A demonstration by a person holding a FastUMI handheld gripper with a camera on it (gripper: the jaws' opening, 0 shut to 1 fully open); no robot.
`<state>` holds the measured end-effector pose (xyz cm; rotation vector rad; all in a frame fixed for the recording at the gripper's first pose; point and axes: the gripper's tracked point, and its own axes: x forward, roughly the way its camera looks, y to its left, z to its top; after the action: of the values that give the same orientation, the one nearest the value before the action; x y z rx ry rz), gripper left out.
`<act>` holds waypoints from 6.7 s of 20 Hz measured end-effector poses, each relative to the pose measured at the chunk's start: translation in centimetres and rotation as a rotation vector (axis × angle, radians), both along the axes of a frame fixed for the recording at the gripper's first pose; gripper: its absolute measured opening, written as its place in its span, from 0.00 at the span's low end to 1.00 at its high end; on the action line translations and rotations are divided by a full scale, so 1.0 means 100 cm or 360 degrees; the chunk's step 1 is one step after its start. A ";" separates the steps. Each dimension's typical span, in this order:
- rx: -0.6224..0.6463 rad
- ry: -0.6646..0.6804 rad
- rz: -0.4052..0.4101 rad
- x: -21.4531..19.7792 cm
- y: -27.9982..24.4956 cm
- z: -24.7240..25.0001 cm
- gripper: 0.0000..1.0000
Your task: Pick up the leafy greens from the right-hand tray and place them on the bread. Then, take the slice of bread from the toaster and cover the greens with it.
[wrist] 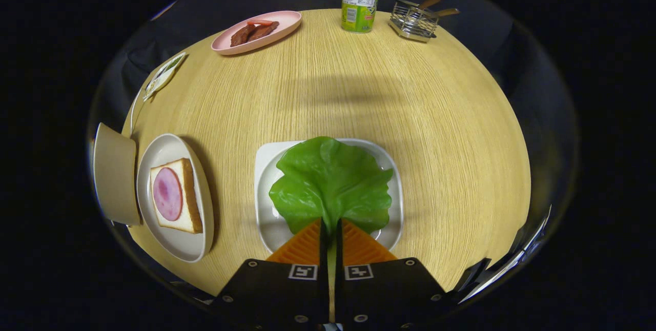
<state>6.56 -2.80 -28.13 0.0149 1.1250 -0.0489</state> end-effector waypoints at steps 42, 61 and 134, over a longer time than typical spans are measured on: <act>-0.0007 -0.0173 0.0521 -0.002 0.203 0.061 0.04; 0.0029 -0.0253 0.0440 -0.009 0.224 0.108 0.99; 0.0429 -0.0508 0.0559 -0.016 0.312 0.246 0.08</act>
<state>4.94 28.43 -3.57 0.0630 0.7952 0.4064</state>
